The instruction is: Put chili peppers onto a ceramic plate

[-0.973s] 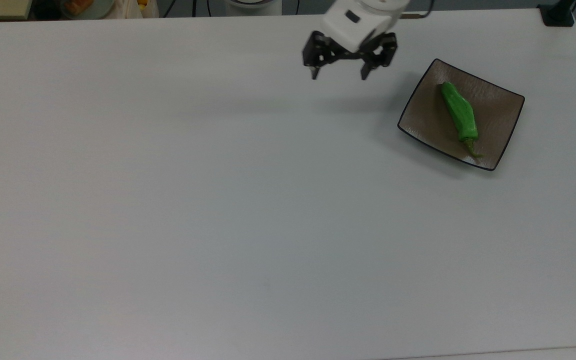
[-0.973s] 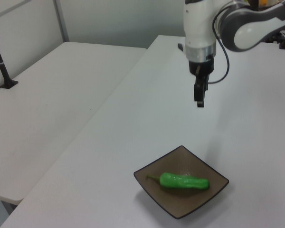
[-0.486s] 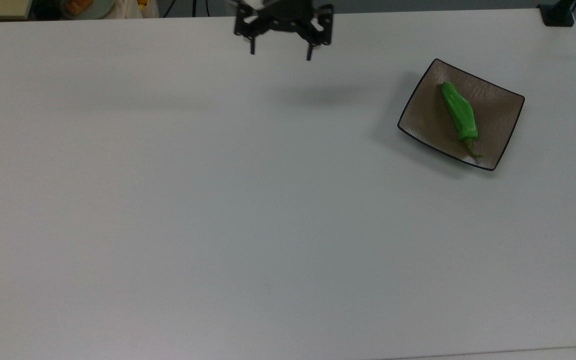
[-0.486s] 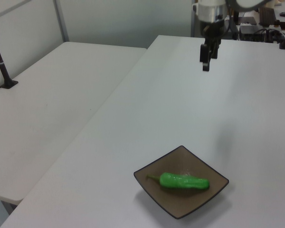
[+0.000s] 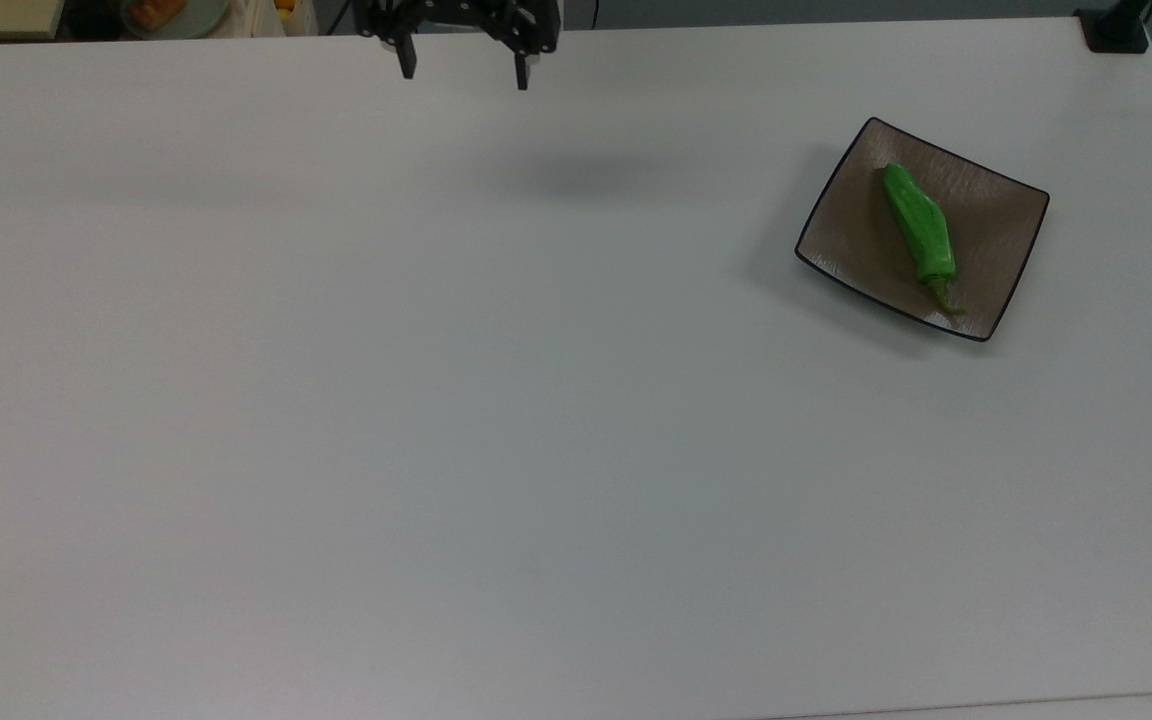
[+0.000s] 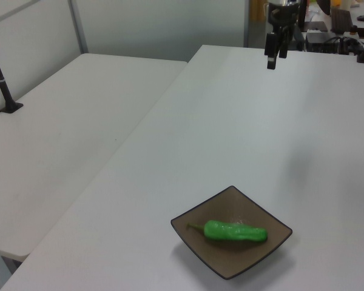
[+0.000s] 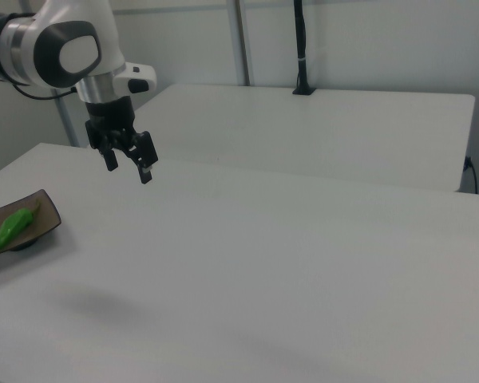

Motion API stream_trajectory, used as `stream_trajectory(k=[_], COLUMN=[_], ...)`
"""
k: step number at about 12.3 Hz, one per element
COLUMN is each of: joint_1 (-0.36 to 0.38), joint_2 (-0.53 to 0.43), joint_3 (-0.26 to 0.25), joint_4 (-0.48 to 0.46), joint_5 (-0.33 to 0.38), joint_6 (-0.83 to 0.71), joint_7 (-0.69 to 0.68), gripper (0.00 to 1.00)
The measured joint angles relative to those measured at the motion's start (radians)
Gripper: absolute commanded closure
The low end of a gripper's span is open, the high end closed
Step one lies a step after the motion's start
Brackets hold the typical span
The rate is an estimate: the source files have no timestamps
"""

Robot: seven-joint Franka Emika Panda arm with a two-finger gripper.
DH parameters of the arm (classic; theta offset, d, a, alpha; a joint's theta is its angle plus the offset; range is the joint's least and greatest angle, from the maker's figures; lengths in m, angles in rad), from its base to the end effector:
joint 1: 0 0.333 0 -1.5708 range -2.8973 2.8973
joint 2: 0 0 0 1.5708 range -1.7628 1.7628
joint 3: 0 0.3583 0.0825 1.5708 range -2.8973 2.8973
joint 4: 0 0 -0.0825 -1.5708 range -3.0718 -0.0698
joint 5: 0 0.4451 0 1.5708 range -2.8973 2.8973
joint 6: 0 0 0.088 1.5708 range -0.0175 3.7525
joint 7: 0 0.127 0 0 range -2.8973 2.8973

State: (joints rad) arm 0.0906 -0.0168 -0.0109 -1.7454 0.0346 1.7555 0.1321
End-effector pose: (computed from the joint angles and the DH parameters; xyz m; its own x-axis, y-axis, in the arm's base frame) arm 0.6181 0.0531 0.5796 0.9980 -0.0587 0.0220 -0.0578 -0.9976 -0.0376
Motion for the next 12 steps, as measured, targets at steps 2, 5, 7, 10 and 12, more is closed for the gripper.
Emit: stream_trajectory(k=[2,5,7,10,12], joint_1=[-0.001,0.0,0.0,0.001,0.001], joint_2=[-0.003,-0.003,-0.003,-0.01,-0.014], joint_3=[-0.015,-0.015,-0.015,-0.015,-0.015], joint_4=[-0.001,-0.011,-0.029,-0.044,-0.048], joint_5=[0.009,0.009,-0.006,-0.049,-0.052], joint_6=[0.0,0.0,0.0,-0.005,-0.006], joint_7=[-0.018,-0.027,-0.031,-0.032,-0.043], gripper=[0.0,0.0,0.0,0.0,0.0])
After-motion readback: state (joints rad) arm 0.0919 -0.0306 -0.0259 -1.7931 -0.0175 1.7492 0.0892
